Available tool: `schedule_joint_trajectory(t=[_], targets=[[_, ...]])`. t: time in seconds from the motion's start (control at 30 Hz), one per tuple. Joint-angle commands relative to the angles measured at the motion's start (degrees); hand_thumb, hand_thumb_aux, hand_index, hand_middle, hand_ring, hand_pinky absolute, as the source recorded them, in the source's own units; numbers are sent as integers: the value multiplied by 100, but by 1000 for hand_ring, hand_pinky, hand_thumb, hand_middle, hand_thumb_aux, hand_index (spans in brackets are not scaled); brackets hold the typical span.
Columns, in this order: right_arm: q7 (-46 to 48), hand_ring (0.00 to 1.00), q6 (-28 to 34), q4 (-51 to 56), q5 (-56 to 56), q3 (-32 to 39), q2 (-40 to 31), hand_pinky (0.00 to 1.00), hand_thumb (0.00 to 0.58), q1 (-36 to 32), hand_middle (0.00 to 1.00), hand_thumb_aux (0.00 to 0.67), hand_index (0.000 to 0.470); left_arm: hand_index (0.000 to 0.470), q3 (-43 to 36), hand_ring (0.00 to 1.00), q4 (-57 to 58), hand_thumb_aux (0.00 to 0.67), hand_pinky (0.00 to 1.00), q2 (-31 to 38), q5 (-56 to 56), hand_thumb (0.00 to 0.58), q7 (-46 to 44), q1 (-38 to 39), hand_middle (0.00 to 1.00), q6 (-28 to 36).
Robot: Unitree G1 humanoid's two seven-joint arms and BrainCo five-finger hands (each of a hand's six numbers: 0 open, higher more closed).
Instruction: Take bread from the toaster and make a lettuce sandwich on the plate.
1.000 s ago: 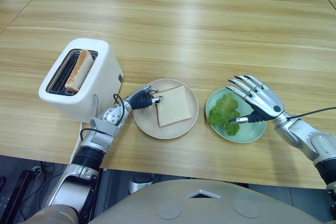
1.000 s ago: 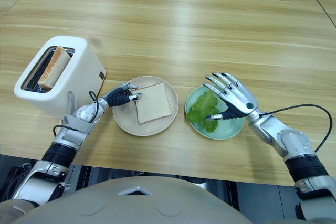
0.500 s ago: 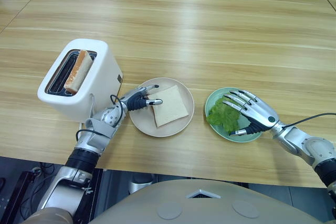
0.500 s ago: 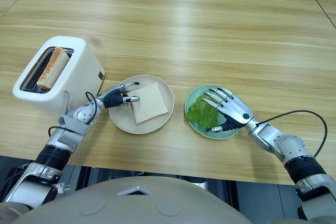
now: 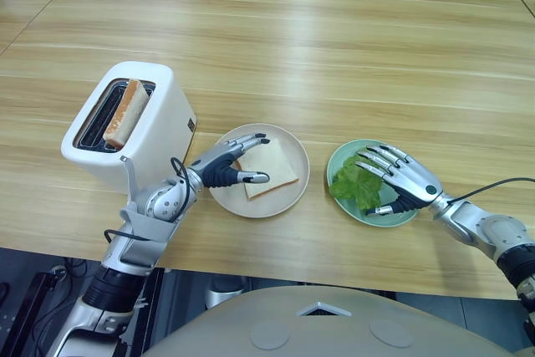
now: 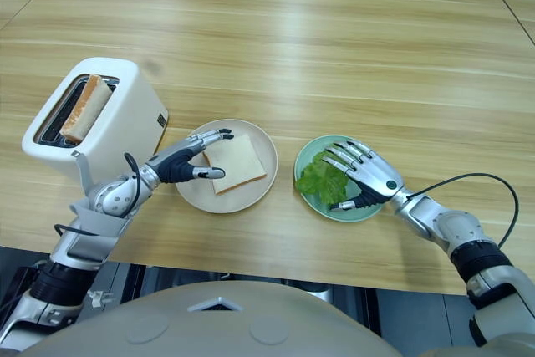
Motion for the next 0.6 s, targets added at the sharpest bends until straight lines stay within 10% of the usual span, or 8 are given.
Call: schedule_joint_trajectory(t=[0.03,0.07,0.1,0.13,0.17,0.6], targets=[[-51,0,61,114,-51,167,34,0,209,-85,0,134,92,0,-43,0,-473,0,0,18,-203,0,-238,164,0,65],[-57,0,67,122,-47,190,37,0,209,-98,0,134,92,0,-26,0,-590,0,0,23,-241,0,-270,205,0,78],[-62,0,72,134,-42,211,44,0,452,-115,0,355,244,0,-12,0,-697,0,0,26,-275,0,-298,245,0,88],[-69,0,75,151,-31,229,53,0,571,-135,0,589,404,0,-2,0,-798,0,0,27,-315,0,-332,286,0,97],[-74,0,82,159,-14,251,57,0,580,-152,0,670,460,0,5,0,-898,0,0,29,-357,0,-369,320,0,117],[-160,0,33,327,161,359,216,0,580,-316,0,670,460,0,-77,0,-912,0,0,-44,-320,0,-389,265,0,148]])
